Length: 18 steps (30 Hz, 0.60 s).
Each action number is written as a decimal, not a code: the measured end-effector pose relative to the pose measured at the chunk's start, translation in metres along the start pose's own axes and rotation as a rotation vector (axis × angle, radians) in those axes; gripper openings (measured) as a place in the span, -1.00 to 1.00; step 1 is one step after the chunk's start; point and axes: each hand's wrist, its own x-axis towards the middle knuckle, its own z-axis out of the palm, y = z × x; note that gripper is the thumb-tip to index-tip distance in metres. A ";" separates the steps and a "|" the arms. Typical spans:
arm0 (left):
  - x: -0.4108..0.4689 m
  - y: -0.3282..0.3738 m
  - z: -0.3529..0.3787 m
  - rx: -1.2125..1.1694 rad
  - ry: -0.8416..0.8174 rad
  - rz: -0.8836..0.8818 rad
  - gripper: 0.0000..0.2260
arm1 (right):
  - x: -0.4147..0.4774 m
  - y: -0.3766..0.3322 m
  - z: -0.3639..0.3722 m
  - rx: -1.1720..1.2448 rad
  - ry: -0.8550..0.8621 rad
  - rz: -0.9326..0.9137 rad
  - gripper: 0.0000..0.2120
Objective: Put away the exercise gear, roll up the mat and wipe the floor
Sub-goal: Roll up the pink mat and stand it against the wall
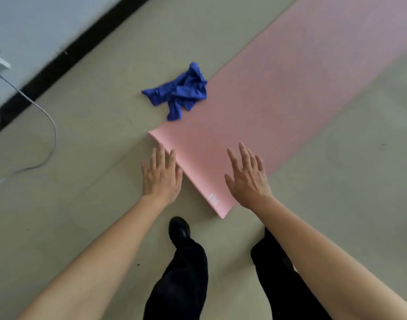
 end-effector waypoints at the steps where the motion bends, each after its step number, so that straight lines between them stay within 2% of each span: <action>1: 0.008 0.002 0.030 0.009 -0.052 -0.003 -0.46 | 0.007 0.005 0.026 0.008 -0.024 0.000 -0.32; 4: 0.034 0.007 0.114 0.002 -0.183 -0.057 -0.49 | 0.026 0.018 0.104 0.030 -0.085 0.007 -0.33; 7: 0.064 0.011 0.183 -0.018 -0.223 -0.119 -0.50 | 0.044 0.028 0.179 0.038 -0.174 0.001 -0.34; 10: 0.093 0.012 0.235 -0.124 -0.132 -0.193 -0.48 | 0.057 0.027 0.244 0.047 -0.243 -0.047 -0.35; 15: 0.135 0.018 0.285 -0.534 0.049 -0.389 -0.47 | 0.068 0.021 0.316 0.158 -0.319 -0.192 -0.19; 18: 0.159 0.016 0.300 -0.625 0.082 -0.246 -0.53 | 0.083 0.030 0.348 0.114 -0.361 -0.309 -0.13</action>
